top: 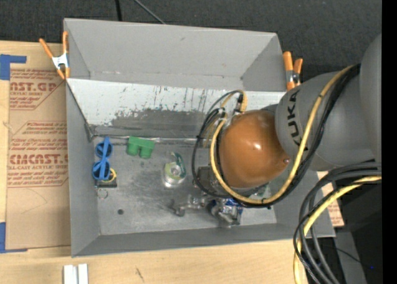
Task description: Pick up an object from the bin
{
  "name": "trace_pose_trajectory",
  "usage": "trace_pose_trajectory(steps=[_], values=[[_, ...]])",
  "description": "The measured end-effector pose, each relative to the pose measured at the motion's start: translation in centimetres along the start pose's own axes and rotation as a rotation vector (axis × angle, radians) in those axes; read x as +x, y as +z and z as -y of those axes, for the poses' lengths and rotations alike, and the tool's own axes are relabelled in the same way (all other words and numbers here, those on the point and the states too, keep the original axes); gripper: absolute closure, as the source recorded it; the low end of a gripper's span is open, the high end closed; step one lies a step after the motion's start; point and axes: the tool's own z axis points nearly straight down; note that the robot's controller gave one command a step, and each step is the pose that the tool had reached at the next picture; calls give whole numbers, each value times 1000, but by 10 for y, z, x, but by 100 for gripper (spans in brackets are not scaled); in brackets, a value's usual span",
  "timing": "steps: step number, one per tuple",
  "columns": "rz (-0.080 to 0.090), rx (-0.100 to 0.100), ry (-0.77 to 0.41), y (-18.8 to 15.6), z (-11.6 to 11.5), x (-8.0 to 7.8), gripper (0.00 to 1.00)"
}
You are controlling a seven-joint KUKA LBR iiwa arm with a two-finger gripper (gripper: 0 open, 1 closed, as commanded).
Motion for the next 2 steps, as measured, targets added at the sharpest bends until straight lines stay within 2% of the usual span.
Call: trace_pose_trajectory(steps=[1, 2], values=[[4, 3, -111, -1, 50, -62, 0], [6, 3, 318, -27, 71, -108, 0]])
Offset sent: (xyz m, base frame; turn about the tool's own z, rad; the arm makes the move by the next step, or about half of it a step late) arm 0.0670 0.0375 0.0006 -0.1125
